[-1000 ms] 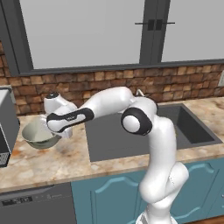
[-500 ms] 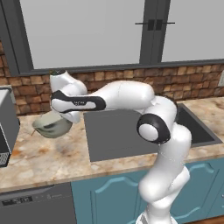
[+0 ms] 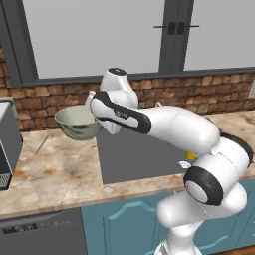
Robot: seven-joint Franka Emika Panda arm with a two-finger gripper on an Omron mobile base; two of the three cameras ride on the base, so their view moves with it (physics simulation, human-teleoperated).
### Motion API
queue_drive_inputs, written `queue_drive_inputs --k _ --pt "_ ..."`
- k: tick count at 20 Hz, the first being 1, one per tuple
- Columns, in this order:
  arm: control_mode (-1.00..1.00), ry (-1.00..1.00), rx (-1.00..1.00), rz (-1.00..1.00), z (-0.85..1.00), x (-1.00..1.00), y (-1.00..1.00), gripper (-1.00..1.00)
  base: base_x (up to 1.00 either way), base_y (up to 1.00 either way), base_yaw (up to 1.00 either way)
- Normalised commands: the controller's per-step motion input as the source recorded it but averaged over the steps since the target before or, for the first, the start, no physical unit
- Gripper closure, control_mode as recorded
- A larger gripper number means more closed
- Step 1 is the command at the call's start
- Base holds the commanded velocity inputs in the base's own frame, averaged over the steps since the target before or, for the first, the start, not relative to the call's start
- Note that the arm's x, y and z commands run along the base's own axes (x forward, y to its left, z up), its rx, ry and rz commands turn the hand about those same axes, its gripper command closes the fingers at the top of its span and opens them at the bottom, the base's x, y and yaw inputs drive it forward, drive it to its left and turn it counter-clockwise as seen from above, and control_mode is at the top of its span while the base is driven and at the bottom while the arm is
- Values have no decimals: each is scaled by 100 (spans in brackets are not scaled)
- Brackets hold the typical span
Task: Pick the mug and place it in the sink. Pick the bowl and place it in the open cabinet and then close the cabinet.
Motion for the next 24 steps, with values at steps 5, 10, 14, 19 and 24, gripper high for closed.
queue_drive_inputs --k 5,10,14,19,24 --pt "-100 -24 3 26 35 -50 -100 100 0 0 0" --pt "-100 -4 0 13 30 -75 -100 100 0 0 0" --pt "-100 -11 0 13 2 -82 -100 100 0 0 0" --pt "-100 0 -1 1 0 -46 -100 100 0 0 0" --pt "-100 0 -8 -1 2 -6 -100 100 0 0 0"
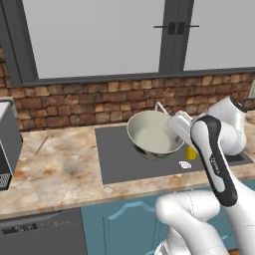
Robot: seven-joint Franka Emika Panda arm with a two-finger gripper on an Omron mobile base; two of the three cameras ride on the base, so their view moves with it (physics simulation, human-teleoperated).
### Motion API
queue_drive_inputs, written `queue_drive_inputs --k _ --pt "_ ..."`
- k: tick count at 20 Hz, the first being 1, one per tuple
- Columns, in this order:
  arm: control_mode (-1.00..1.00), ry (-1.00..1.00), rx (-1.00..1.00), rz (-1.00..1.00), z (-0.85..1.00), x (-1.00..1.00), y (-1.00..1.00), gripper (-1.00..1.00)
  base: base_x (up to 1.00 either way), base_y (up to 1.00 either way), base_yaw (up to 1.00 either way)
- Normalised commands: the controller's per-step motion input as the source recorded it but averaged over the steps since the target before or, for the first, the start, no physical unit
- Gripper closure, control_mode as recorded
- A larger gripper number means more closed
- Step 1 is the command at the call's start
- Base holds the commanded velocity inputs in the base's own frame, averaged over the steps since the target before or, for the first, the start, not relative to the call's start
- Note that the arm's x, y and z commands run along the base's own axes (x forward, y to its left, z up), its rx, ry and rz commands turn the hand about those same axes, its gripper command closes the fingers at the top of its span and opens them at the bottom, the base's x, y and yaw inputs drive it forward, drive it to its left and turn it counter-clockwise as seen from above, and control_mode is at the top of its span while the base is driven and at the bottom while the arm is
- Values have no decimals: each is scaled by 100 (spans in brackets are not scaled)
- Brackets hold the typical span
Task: Pick the mug and place it in the sink. Pick the bowl and place it in the open cabinet and then close the cabinet.
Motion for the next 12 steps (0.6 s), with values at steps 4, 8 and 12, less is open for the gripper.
queue_drive_inputs --k 4,8,12 --pt "-100 0 -8 -2 0 0 -100 100 0 0 0" --pt "-100 3 -3 -2 0 -4 -69 100 0 0 0" --pt "-100 27 -2 -1 0 4 -35 100 0 0 0"
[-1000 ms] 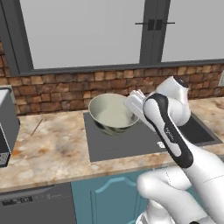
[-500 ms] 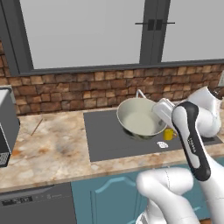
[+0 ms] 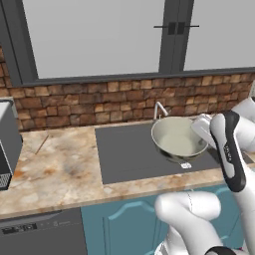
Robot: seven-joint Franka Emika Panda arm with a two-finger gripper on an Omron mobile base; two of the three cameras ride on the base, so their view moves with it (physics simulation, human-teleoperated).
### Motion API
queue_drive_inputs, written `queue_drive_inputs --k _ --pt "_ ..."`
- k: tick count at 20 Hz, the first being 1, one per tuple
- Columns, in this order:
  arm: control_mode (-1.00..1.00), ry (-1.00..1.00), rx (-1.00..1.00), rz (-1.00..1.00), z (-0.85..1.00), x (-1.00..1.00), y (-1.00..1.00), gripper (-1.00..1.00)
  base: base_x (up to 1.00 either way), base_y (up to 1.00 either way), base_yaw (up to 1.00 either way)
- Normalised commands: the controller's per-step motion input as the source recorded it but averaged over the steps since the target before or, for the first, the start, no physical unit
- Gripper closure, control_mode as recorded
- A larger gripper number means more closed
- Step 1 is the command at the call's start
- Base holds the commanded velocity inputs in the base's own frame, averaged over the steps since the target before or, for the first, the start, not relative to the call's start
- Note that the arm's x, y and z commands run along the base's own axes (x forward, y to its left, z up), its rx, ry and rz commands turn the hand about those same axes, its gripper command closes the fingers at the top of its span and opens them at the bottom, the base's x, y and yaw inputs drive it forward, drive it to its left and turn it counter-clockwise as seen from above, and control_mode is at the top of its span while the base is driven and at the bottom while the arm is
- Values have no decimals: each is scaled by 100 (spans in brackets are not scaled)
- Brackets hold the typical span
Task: Pick the mug and place it in the sink. Pick the bowl and place it in the open cabinet and then close the cabinet.
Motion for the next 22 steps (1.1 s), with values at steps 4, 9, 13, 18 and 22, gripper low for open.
queue_drive_inputs --k 4,9,13,18,22 --pt "-100 10 0 -2 0 0 -10 100 0 0 0" --pt "-100 0 0 0 0 0 0 100 0 0 0" --pt "-100 -1 0 -9 -1 -6 0 100 0 0 0" --pt "100 -1 1 -24 -4 -11 -3 100 -1 0 -14" --pt "100 0 0 0 0 0 0 100 -9 0 -36"
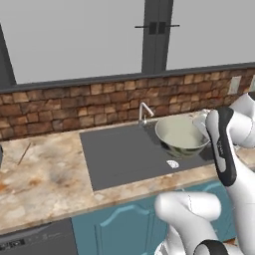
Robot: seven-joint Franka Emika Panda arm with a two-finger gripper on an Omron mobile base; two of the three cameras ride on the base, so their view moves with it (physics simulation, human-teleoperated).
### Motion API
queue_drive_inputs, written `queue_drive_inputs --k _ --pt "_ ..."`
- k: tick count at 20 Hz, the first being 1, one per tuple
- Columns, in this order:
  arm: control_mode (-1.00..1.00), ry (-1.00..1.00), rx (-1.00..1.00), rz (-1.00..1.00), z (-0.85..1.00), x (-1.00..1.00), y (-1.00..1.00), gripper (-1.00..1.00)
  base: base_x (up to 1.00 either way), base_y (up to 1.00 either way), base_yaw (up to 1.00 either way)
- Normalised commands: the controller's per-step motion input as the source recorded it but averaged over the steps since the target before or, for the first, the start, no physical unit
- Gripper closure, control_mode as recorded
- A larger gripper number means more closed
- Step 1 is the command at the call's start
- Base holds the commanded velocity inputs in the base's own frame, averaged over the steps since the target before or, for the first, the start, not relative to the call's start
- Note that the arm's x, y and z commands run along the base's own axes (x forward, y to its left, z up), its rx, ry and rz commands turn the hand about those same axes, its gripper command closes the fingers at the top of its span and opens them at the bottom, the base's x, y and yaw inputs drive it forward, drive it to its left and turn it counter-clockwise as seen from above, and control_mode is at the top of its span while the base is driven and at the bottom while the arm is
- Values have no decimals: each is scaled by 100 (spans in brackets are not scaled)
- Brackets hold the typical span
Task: Pick the mug and place it in the sink. Pick the bowl and place it in the open cabinet and then close the cabinet.
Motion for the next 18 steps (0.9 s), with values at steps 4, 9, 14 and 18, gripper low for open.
queue_drive_inputs --k 4,9,14,18 --pt "100 0 0 0 0 0 0 100 -16 0 -39" --pt "100 0 0 0 0 0 0 100 -28 -5 -56" --pt "100 0 0 0 0 0 0 100 -3 -36 -83" --pt "100 0 0 0 0 0 0 100 0 -42 -88"
